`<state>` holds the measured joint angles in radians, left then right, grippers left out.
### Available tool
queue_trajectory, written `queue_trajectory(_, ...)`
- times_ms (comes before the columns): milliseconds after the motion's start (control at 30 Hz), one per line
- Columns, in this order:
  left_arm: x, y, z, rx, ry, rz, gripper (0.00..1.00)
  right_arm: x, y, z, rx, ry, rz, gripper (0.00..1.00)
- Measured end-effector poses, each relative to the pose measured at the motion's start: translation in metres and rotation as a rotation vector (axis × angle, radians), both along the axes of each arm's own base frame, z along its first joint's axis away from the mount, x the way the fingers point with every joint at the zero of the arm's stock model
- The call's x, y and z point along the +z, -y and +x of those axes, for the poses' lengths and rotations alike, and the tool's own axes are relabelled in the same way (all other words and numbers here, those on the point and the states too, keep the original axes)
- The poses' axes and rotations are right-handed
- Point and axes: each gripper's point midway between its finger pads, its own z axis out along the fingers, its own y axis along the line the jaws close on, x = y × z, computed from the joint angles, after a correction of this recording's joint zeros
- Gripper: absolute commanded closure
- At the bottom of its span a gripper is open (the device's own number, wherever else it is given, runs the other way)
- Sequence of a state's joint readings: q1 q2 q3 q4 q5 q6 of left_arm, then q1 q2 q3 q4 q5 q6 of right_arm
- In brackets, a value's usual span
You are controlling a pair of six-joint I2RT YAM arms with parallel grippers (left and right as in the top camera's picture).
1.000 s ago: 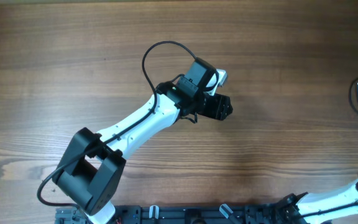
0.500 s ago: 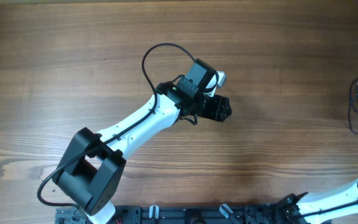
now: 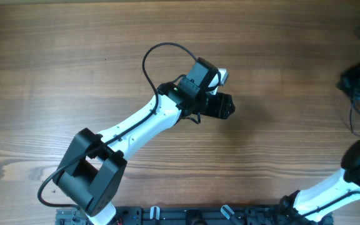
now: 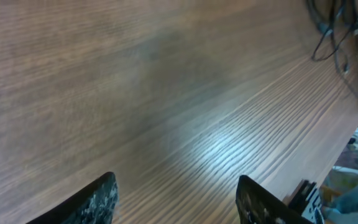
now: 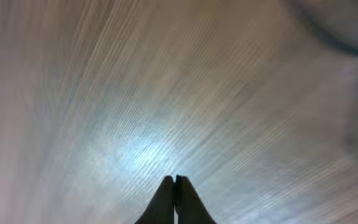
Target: Untangle cables
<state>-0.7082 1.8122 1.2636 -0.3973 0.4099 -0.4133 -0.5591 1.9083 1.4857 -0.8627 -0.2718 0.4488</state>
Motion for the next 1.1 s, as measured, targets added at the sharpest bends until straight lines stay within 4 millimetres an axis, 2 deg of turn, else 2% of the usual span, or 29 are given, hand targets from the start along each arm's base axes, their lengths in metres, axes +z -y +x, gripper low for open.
queue_trajectory(100,0.011,0.009,0.010,0.002,0.052,-0.051,0.37,-0.003,-0.012,0.015,0.054,-0.002,-0.086,0.96)
queue_trajectory(267,0.026,0.021,0.024,0.014,0.118,-0.123,0.41,-0.004,0.007,0.012,0.022,-0.052,-0.217,0.96)
queue_trajectory(367,0.022,0.026,0.025,0.023,0.106,-0.133,0.41,-0.004,0.019,0.008,-0.003,-0.070,-0.263,0.96)
queue_trajectory(467,0.005,0.030,0.020,0.016,0.072,-0.113,0.41,-0.012,0.024,0.005,-0.015,-0.077,-0.286,0.96)
queue_trajectory(567,-0.009,0.038,0.009,-0.006,0.043,-0.092,0.41,-0.030,0.021,-0.004,-0.020,-0.098,-0.285,0.96)
queue_trajectory(767,-0.010,0.051,-0.007,-0.045,0.038,-0.094,0.41,-0.067,0.018,-0.033,-0.083,-0.178,-0.292,0.96)
queue_trajectory(867,-0.010,0.053,-0.011,-0.054,0.037,-0.094,0.41,-0.077,0.024,-0.048,-0.160,-0.219,-0.313,0.96)
queue_trajectory(1000,-0.010,0.056,-0.017,-0.066,0.034,-0.090,0.42,-0.079,0.045,-0.061,-0.289,-0.225,-0.321,0.96)
queue_trajectory(1100,-0.010,0.060,-0.022,-0.079,0.033,-0.091,0.42,-0.078,0.073,-0.078,-0.421,-0.217,-0.307,0.96)
